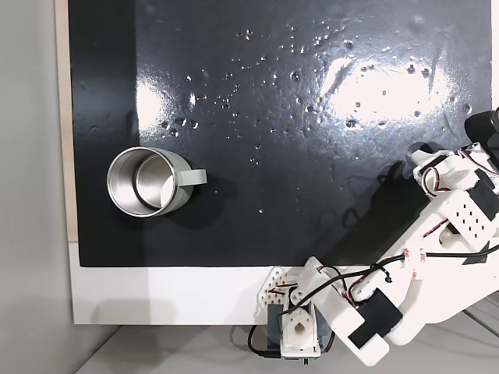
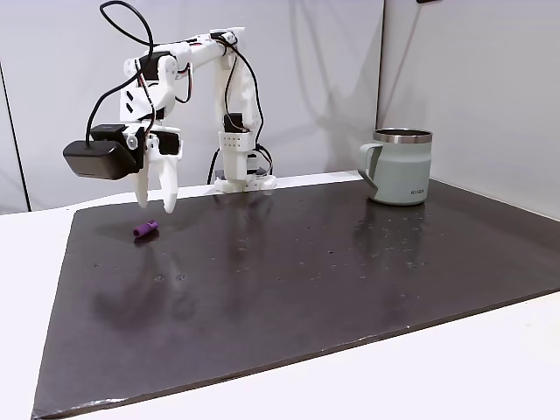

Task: Grasp a pengrip and put it in the cup.

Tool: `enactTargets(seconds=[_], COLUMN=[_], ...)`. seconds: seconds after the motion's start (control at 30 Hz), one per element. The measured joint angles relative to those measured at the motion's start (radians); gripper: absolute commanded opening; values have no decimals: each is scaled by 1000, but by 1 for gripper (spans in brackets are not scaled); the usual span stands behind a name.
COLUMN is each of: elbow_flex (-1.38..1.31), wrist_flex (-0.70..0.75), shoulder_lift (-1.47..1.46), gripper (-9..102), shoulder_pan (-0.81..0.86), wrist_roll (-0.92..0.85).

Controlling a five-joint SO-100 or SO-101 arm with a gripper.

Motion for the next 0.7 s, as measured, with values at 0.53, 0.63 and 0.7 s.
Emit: enactTargets(seconds=[0.53,0.63,0.7], elbow_flex=[0,-38,-60], wrist_flex=[-120,-120,-120], shoulder_lift=[-120,-149,-166], gripper=[25,24,19], shoulder_pan=[20,21,21], wrist_roll=[-130,-132,-135])
